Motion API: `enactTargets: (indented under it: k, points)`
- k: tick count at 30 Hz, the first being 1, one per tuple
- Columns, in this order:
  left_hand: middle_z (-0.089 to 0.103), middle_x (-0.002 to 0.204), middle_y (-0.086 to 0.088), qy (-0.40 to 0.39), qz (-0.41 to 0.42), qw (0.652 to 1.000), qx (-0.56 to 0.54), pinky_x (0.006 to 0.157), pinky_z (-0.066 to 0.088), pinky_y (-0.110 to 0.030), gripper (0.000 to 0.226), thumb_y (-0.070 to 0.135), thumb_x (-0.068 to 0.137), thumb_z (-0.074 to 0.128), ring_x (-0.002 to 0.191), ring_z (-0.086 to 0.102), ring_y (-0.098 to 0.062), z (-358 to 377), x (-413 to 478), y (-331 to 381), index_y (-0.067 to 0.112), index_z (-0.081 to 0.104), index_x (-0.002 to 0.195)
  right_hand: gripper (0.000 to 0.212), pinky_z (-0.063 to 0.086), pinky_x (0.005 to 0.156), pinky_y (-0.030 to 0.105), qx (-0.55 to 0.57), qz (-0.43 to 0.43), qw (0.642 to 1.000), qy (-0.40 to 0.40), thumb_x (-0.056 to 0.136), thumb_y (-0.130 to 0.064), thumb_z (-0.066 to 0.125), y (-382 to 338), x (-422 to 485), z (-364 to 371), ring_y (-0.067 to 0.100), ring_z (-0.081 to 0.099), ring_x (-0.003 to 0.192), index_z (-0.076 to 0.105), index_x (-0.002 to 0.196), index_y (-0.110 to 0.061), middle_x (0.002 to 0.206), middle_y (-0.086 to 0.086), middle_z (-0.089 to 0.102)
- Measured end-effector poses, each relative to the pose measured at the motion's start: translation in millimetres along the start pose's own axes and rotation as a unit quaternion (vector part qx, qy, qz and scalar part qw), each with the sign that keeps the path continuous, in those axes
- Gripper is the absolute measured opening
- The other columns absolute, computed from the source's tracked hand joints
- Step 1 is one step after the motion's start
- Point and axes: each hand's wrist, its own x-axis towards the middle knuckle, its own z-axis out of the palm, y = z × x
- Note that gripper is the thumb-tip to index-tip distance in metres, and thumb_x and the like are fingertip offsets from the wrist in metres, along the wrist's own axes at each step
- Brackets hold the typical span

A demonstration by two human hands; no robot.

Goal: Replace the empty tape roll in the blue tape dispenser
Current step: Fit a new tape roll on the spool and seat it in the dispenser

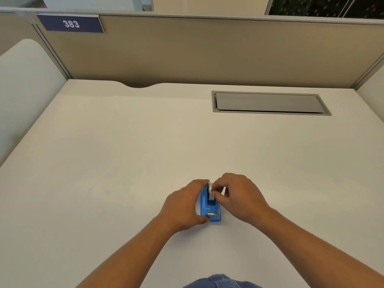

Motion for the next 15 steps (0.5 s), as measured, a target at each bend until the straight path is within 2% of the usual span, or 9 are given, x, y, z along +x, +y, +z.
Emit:
enactTargets:
  k: [4,6,11,15]
  points:
    - [0.054,0.131,0.024,0.012,0.002,1.0,-0.005,0.077,0.04,-0.02,0.094,0.058,0.052,0.079,0.104,0.062,-0.008,-2.3,1.3,1.6,0.048,0.028,0.131,0.007,0.041,0.058,0.022,-0.029,-0.007,0.999,-0.016,0.085,-0.029,0.062,-2.6,-9.6,3.8,0.007,0.053,0.065,0.069,0.083,-0.031,0.083,-0.011,0.064]
    - [0.056,0.13,0.023,0.015,0.001,1.0,-0.001,0.077,0.04,-0.021,0.094,0.058,0.051,0.079,0.102,0.063,-0.008,-3.2,2.3,2.3,0.048,0.03,0.13,0.009,0.041,0.057,0.021,-0.038,-0.007,0.999,-0.021,0.085,-0.029,0.061,-3.8,-14.5,6.2,0.009,0.054,0.065,0.069,0.084,-0.03,0.084,-0.008,0.065]
    - [0.057,0.13,0.022,0.02,-0.009,1.0,0.004,0.076,0.041,-0.021,0.094,0.061,0.05,0.079,0.099,0.065,-0.008,-1.5,2.7,3.4,0.048,0.03,0.129,0.011,0.03,0.054,0.014,-0.043,-0.016,0.999,-0.014,0.087,-0.032,0.06,-4.5,-25.6,13.6,0.006,0.049,0.063,0.07,0.09,-0.031,0.084,-0.009,0.063]
    - [0.057,0.131,0.023,0.025,-0.016,1.0,0.008,0.076,0.041,-0.022,0.095,0.065,0.049,0.078,0.1,0.065,-0.008,-0.4,3.2,3.5,0.049,0.03,0.13,0.011,0.027,0.053,0.012,-0.039,-0.028,0.999,0.004,0.088,-0.033,0.059,-4.5,-33.2,17.3,0.001,0.043,0.058,0.07,0.089,-0.032,0.076,-0.013,0.053]
